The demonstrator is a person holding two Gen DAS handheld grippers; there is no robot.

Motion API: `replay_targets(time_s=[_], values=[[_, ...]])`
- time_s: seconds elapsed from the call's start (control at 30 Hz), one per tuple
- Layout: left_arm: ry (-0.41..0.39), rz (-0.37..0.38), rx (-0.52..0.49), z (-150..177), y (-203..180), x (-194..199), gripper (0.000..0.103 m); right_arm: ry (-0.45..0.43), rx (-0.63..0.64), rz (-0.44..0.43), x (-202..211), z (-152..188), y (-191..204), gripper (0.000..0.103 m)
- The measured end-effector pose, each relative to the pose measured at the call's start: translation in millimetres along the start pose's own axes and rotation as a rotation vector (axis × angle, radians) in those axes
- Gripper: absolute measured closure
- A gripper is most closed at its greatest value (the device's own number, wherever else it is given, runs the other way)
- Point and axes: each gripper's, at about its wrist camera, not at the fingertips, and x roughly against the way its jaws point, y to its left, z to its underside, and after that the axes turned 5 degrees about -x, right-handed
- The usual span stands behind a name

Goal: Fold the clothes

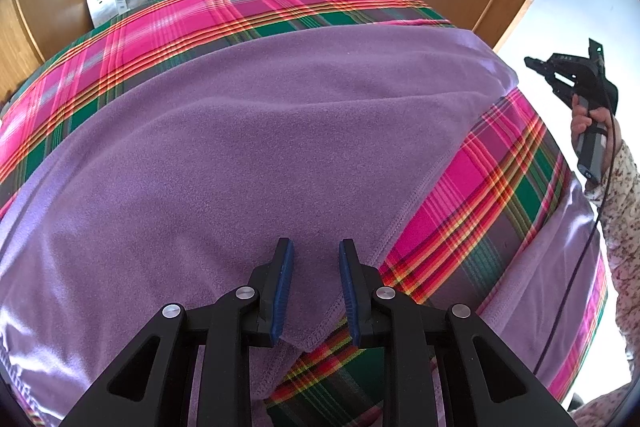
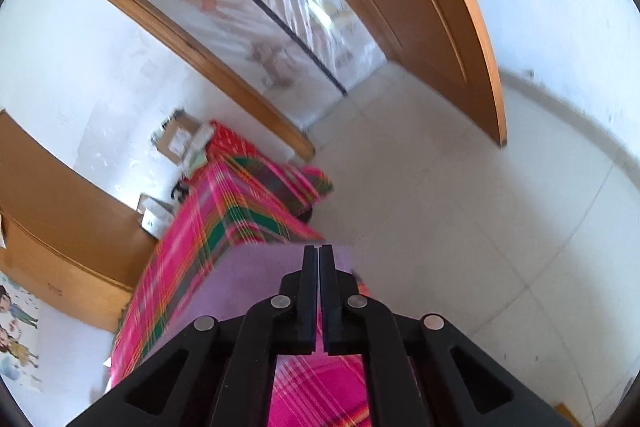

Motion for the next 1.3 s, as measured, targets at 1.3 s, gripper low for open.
replay_targets(time_s=[1.3], values=[[-0.008,-0.009,0.0,-1.1,-2.6,1.8,0.079,0.186,0.812,-0.046,-4.1,87.7,132.9,0.083]])
